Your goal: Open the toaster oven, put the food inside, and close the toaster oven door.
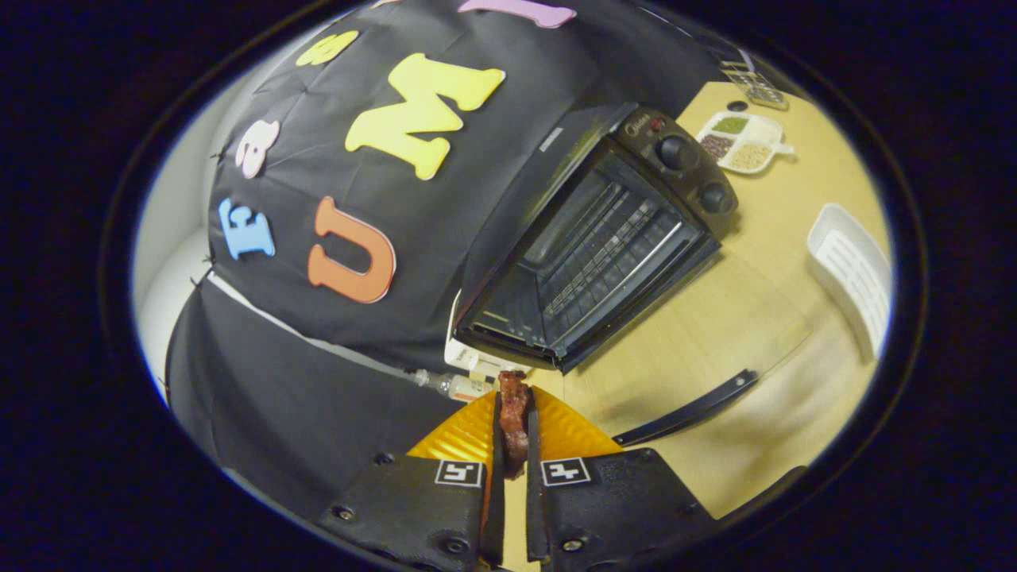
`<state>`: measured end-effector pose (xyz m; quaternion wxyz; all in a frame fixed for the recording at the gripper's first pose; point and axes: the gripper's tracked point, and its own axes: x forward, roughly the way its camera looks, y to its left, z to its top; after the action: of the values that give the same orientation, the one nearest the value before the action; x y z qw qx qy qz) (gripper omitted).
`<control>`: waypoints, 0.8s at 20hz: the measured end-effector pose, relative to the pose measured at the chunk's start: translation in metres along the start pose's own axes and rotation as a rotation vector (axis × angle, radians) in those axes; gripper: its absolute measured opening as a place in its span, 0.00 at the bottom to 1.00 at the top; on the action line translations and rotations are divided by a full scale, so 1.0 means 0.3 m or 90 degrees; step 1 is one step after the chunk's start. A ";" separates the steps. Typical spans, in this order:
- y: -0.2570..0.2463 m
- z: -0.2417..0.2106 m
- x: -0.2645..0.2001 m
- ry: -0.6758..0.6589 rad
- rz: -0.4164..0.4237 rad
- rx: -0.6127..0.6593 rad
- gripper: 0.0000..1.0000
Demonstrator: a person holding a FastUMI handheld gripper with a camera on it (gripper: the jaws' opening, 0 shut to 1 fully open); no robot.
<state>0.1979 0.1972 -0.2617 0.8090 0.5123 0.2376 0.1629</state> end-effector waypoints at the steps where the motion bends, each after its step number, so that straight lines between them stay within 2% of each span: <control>1: -0.007 -0.003 0.053 -0.009 0.004 0.024 0.14; 5: -0.096 0.072 0.200 -0.066 -0.029 0.108 0.14; 8: -0.179 0.187 0.274 -0.124 -0.074 0.097 0.14; 11: -0.192 0.295 0.321 -0.174 -0.066 0.104 0.14; 16: -0.233 0.338 0.422 -0.200 -0.114 0.071 0.14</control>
<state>0.3609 0.1557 -0.3160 0.8179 0.5521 0.1618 -0.0053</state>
